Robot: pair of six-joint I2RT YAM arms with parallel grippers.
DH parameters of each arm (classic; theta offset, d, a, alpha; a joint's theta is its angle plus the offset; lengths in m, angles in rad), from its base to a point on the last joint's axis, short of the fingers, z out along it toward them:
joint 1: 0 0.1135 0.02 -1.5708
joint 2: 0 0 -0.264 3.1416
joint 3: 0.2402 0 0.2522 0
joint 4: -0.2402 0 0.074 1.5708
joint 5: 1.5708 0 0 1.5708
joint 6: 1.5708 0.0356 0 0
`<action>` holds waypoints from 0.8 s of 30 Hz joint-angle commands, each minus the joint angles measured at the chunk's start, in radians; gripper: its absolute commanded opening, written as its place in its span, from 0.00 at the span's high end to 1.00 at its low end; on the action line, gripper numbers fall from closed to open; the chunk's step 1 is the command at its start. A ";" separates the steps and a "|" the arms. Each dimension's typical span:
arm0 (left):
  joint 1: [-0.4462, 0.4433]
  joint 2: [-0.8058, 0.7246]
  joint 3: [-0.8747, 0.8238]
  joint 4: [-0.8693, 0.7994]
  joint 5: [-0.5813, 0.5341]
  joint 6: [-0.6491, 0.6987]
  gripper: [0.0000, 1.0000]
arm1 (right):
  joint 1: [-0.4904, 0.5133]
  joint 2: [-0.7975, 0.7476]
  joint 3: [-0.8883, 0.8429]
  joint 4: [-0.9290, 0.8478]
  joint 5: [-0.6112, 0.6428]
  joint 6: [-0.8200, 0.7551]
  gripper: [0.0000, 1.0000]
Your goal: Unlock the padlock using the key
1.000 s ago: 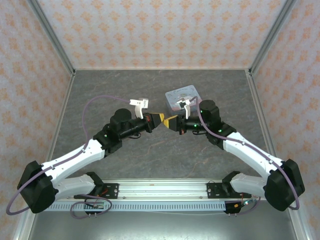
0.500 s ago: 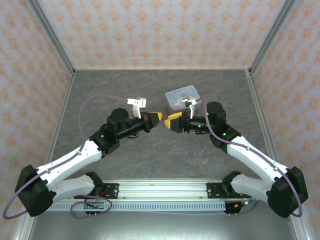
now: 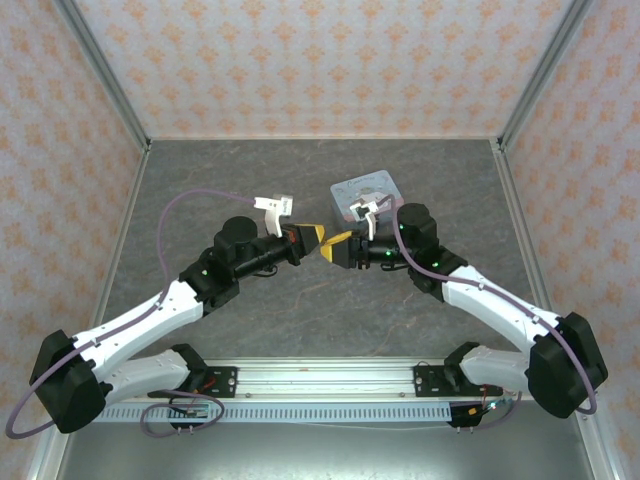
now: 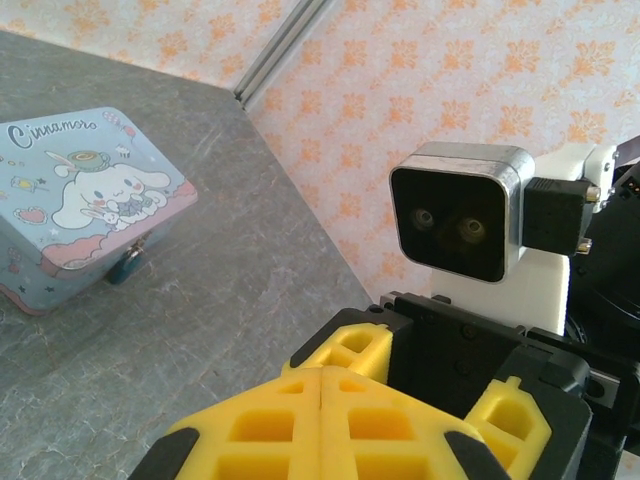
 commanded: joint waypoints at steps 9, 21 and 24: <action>-0.003 -0.009 0.035 0.002 -0.017 0.022 1.00 | 0.004 -0.004 0.038 0.066 0.021 0.004 0.72; -0.003 -0.010 0.036 -0.001 -0.008 0.030 1.00 | 0.005 -0.008 0.034 0.064 0.035 0.013 0.95; -0.003 -0.006 0.036 -0.001 -0.002 0.028 1.00 | 0.005 -0.010 0.034 0.062 0.038 0.014 1.00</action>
